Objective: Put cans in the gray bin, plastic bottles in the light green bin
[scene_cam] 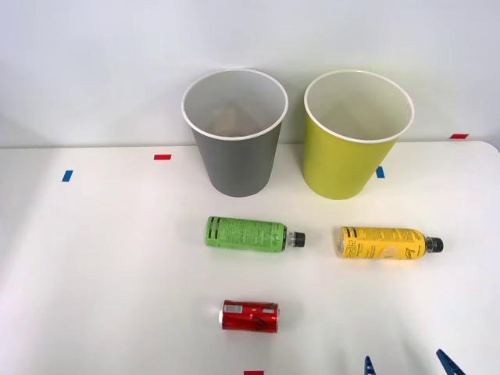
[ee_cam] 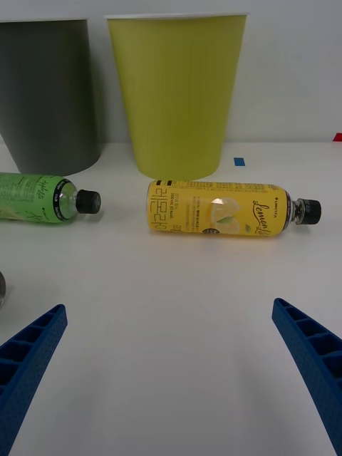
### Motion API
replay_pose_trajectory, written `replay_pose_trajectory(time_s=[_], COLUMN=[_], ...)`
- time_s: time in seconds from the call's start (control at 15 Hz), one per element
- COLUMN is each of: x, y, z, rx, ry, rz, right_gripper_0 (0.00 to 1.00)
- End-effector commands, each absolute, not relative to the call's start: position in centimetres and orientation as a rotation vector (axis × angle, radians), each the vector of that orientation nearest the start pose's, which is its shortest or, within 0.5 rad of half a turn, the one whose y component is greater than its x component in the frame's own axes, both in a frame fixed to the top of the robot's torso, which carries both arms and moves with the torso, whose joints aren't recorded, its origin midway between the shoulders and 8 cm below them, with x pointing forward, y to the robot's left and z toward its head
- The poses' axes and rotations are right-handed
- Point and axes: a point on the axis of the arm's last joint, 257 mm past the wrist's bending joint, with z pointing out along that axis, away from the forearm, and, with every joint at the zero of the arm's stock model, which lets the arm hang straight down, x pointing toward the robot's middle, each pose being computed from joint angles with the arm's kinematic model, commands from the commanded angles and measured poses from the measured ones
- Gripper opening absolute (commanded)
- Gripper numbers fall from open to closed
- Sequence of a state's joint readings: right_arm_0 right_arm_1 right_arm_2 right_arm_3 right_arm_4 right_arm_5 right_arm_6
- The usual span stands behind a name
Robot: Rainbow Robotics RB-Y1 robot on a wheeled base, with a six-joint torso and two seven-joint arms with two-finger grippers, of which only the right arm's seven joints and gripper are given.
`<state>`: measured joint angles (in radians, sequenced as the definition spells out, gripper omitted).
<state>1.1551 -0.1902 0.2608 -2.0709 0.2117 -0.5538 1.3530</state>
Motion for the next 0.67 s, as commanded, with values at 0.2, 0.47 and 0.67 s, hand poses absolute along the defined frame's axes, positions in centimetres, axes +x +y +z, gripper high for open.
replay_pose_trajectory(time_s=[0.2, 0.47, 0.67], x=[20.82, 20.82, 20.82], y=[-21.51, -21.51, -21.51], z=[-26.39, -26.39, -26.39], rx=[-0.059, -0.059, -0.059], ry=[1.658, 1.658, 1.658], rz=[0.054, 0.054, 0.054], right_gripper_0=[1.0, 1.0, 1.0])
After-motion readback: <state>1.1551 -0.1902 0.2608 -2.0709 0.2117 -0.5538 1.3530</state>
